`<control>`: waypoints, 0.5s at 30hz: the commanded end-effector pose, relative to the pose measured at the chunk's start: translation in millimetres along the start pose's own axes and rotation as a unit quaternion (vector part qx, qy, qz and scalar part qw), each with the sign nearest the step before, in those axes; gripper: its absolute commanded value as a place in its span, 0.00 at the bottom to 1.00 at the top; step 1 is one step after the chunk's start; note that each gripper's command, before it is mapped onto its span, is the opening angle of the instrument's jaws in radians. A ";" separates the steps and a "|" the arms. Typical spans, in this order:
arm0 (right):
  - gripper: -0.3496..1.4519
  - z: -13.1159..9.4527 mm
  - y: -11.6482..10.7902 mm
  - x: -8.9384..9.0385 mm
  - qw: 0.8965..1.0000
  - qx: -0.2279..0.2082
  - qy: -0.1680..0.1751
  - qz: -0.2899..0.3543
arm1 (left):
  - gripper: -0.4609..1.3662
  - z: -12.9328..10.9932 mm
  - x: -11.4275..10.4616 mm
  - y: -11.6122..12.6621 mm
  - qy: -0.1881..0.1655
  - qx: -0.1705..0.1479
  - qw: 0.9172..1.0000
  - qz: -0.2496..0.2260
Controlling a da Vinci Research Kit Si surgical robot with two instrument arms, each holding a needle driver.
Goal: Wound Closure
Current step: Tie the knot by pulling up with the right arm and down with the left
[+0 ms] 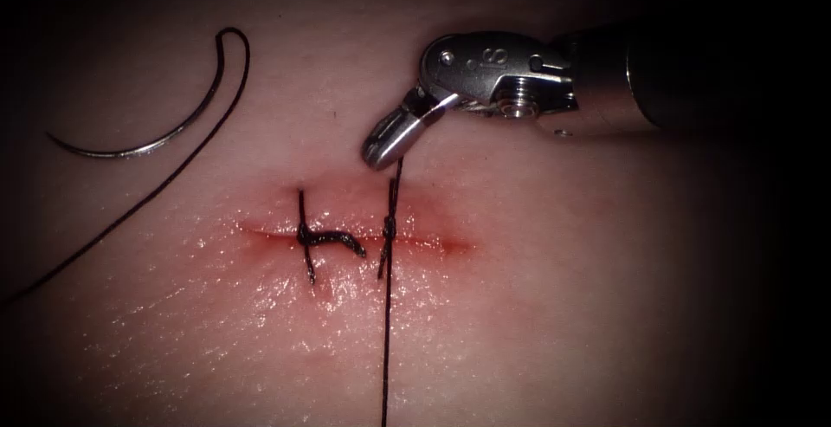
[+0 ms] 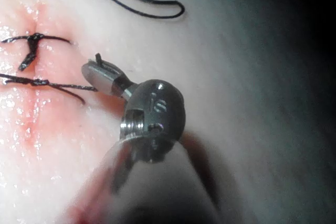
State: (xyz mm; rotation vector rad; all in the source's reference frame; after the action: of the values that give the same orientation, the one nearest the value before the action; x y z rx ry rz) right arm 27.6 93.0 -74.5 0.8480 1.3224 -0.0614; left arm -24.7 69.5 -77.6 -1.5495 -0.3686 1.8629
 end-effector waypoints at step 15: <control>0.00 0.1 -0.2 0.0 1.000 -0.007 0.002 -0.005 | 0.06 -0.2 -1.2 -0.1 -0.011 0.000 1.000 0.000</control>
State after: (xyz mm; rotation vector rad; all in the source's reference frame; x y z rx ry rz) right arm 27.7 92.7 -74.6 0.8345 1.3301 -0.0623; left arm -24.4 68.9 -76.7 -1.5302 -0.3774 1.8817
